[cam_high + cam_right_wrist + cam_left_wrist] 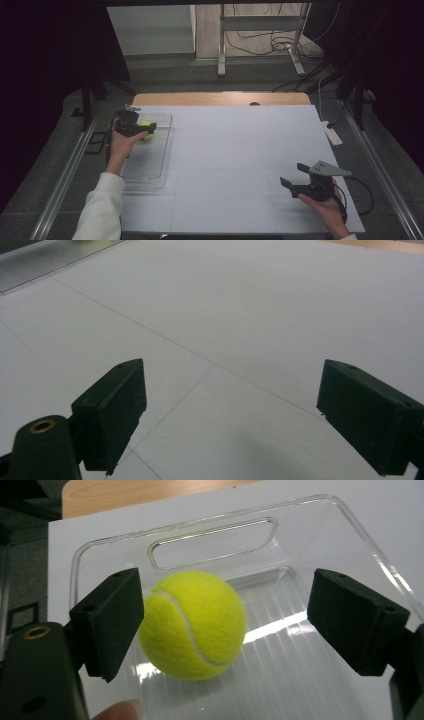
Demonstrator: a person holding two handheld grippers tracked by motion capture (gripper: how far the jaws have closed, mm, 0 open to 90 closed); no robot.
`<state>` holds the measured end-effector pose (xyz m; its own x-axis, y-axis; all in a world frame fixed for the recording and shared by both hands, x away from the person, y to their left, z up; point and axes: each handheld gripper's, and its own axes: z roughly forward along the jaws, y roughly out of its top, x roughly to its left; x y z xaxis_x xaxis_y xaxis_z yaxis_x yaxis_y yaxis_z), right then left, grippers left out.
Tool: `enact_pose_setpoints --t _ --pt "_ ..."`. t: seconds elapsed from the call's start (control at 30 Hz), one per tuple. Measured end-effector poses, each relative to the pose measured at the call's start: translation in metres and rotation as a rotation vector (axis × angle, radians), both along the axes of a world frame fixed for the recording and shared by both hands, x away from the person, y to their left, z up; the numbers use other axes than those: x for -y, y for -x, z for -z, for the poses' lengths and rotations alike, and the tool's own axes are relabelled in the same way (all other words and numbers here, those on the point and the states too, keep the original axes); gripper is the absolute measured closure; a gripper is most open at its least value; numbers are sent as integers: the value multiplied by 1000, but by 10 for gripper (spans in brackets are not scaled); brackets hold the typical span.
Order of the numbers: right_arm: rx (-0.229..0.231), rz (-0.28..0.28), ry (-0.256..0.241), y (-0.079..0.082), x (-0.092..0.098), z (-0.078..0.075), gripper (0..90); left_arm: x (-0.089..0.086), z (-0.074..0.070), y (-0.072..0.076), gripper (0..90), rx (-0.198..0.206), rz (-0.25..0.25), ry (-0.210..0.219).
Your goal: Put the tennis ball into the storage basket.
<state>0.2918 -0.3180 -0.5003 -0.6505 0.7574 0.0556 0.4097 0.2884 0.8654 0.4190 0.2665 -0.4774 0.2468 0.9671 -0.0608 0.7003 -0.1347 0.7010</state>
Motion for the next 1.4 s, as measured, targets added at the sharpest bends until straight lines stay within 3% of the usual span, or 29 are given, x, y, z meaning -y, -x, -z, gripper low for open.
enact_pose_setpoints --t 0.3,0.57,1.0,1.4 --pt "-4 -3 -20 -1 2 0 129 3 -8 14 157 47 58 78" --pt "-5 -6 -27 -1 2 -1 129 12 -21 37 155 115 123 149" --pt "-3 -2 -38 2 6 -2 129 33 -25 71 153 164 211 160" --pt "12 4 -29 6 6 -5 129 40 -16 108 149 157 281 204"
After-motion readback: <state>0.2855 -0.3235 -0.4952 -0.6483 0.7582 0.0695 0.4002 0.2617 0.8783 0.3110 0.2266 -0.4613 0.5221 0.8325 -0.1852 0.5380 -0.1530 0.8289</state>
